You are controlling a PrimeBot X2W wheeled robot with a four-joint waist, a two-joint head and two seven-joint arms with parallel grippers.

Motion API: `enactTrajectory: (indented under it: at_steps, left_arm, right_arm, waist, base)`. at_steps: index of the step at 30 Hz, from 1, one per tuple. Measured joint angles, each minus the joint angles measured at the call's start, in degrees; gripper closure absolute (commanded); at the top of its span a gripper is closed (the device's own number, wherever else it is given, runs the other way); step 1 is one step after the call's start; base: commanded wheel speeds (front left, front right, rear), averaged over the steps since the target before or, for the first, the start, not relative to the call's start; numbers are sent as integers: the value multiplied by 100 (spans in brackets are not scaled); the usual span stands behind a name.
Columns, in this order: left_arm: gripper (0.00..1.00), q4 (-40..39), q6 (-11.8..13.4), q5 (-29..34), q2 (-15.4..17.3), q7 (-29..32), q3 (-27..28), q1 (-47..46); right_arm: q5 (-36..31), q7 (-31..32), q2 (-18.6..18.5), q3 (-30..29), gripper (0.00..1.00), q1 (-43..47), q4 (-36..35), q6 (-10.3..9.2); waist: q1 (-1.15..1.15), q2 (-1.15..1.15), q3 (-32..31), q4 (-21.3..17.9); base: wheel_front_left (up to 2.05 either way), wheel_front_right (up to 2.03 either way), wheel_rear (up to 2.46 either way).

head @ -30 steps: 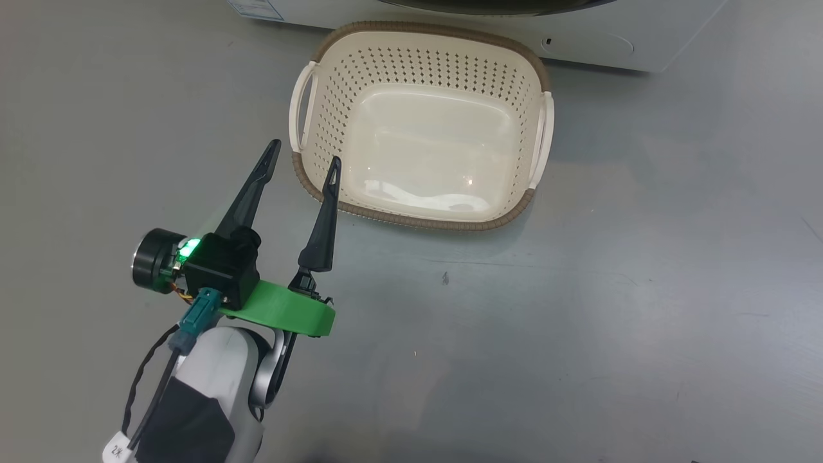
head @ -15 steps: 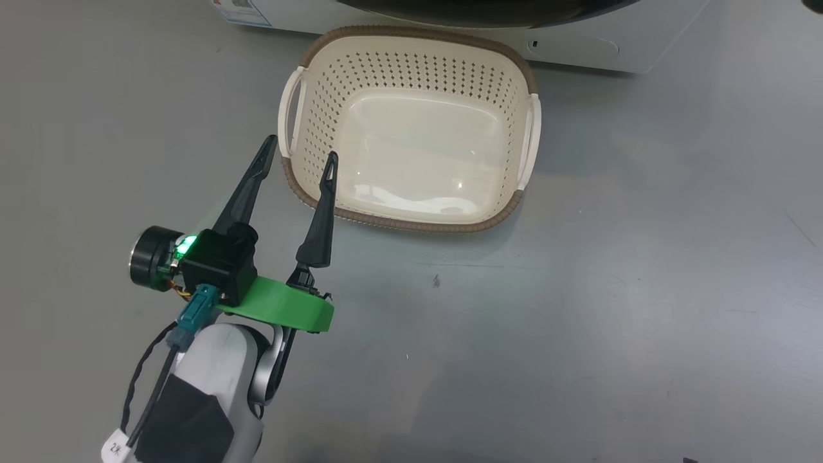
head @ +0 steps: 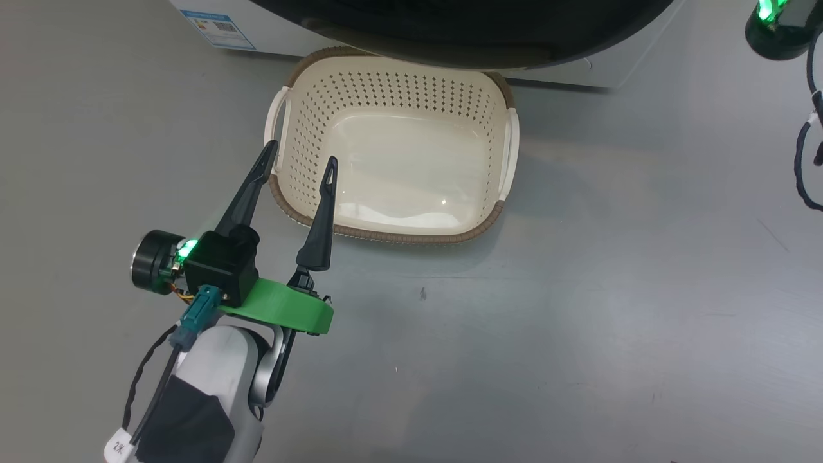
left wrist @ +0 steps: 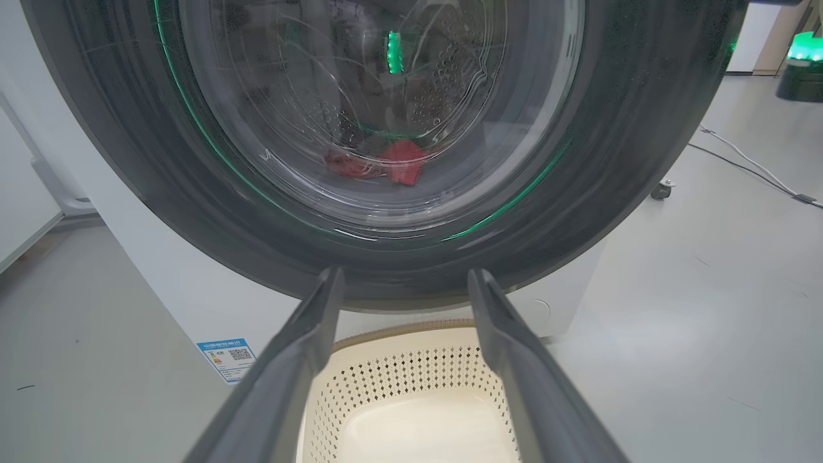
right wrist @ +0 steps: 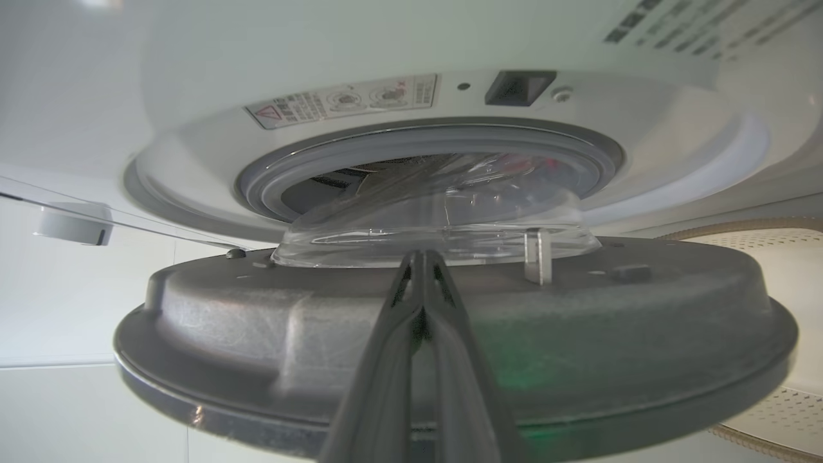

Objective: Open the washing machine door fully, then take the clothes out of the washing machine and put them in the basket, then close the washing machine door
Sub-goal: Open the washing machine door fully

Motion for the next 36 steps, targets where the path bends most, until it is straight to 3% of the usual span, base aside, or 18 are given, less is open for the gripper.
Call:
enactTrajectory:
  at_steps: [11,36]
  left_arm:
    - [0,102,18,-1,0,0,21,88]
    - [0,264,43,-19,2,0,145,555]
  right_arm:
    - [168,328,222,107,100,510,33,202]
    - [457,1026,699,508,100,1701,-166,405]
  waist:
    - [0,0,-256,-94]
    - [0,0,-888,-155]
  base:
    - [0,0,0]
    - [0,0,0]
